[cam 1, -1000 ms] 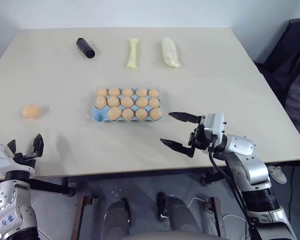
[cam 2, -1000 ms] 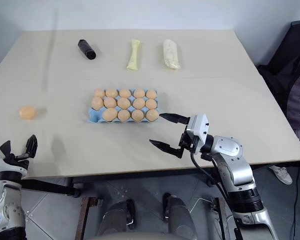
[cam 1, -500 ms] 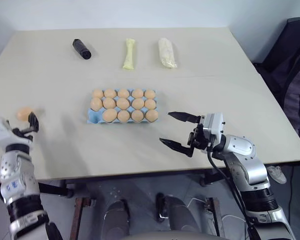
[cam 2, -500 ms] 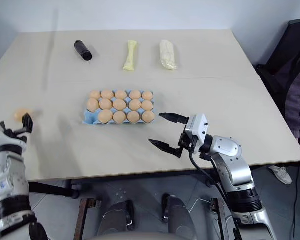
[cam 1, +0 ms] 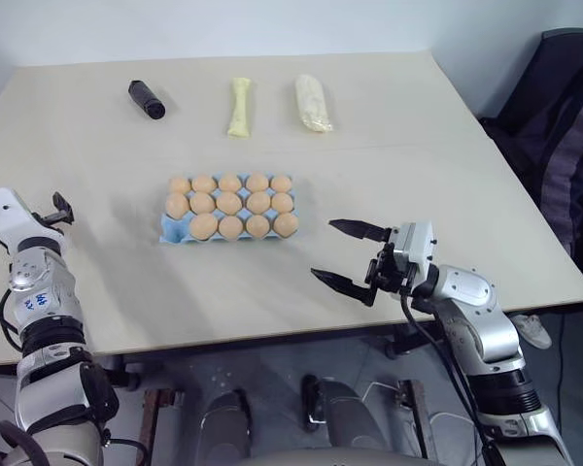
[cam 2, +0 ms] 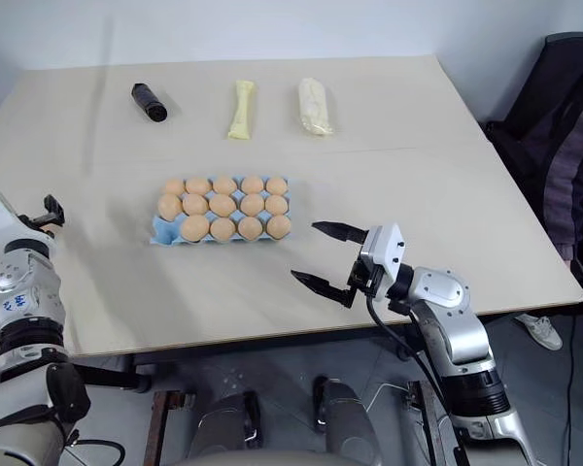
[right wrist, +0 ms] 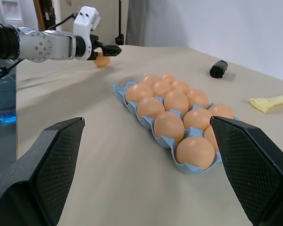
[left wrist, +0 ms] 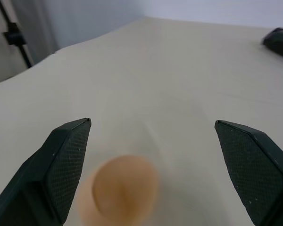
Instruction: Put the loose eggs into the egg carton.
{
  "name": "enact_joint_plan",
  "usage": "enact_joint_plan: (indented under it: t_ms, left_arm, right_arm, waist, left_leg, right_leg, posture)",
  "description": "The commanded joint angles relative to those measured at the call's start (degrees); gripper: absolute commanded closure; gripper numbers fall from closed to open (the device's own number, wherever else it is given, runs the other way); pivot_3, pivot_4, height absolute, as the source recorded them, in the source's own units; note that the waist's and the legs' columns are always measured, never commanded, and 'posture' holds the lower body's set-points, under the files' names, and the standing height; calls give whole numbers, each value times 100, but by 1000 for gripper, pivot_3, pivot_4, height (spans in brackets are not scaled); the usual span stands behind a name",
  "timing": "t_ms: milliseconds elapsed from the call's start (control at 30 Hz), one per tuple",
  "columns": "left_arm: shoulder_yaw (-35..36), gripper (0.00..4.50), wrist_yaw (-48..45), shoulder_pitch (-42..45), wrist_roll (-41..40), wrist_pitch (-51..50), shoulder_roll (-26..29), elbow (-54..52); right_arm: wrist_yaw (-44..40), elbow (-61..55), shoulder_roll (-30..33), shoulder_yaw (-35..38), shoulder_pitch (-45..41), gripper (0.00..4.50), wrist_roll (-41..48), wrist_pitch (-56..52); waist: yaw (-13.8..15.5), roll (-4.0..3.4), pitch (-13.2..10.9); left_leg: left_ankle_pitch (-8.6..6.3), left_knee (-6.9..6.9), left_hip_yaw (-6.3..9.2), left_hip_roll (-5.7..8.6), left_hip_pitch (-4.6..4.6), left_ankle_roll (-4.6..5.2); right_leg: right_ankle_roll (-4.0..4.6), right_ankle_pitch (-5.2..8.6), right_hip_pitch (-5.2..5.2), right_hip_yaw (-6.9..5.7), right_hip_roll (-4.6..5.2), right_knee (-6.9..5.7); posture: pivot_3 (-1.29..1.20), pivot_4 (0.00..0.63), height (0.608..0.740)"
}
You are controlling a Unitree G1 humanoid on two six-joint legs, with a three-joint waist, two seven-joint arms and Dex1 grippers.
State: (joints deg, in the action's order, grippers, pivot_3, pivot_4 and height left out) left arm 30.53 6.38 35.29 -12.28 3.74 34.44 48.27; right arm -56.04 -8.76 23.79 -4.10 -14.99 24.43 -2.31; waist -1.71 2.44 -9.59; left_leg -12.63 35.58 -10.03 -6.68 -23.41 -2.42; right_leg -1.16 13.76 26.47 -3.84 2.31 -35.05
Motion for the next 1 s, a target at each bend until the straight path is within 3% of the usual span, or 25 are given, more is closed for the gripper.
enact_joint_plan:
  t_ms: [33, 533, 633, 800, 933, 1000]
  left_arm:
    - [55, 24, 199, 107, -3, 36, 130, 168]
    - [-117, 24, -22, 636, -51, -60, 256, 1366]
    - [-131, 630, 57, 592, -49, 44, 257, 1354]
    - [-63, 2152, -132, 458, -149, 356, 253, 1229]
    - [20, 2256, -540, 297, -315, 738, 225, 994]
    - [33, 2256, -1228, 210, -557, 922, 120, 656]
  right_arm:
    - [49, -217, 1, 97, 39, 0, 48, 107]
    - [39, -219, 43, 119, 17, 0, 44, 77]
    - [47, -251, 52, 127, 50, 0, 49, 69]
    - [68, -272, 47, 121, 87, 0, 45, 57]
    - [81, -287, 49, 118, 116, 0, 46, 49]
    - [89, -298, 49, 109, 136, 0, 44, 41]
  waist:
    - [9, 0, 0]
    - [0, 4, 0]
    - [-5, 4, 0]
    - [1, 4, 0]
    - [-3, 4, 0]
    - [2, 4, 0]
  left_leg:
    - [0, 0, 0, 0, 2, -1]
    - [-1, 2, -2, 1, 8, -2]
    - [-1, 2, -2, 0, 8, -2]
    - [-1, 3, -3, 1, 9, -2]
    - [-1, 2, -3, 0, 9, -2]
    - [-1, 2, -3, -1, 9, -2]
  right_leg:
    - [2, 1, 0, -1, 0, -2]
    - [3, 3, -5, -2, 0, -3]
    - [4, 3, -4, -2, 0, -3]
    - [4, 3, -5, -2, 0, -4]
    - [5, 4, -4, -1, 1, -4]
    - [6, 4, -4, -2, 1, -4]
  posture:
    - [0, 150, 740]
    - [0, 150, 740]
    - [0, 150, 740]
    - [0, 150, 740]
    - [0, 150, 740]
    - [0, 150, 740]
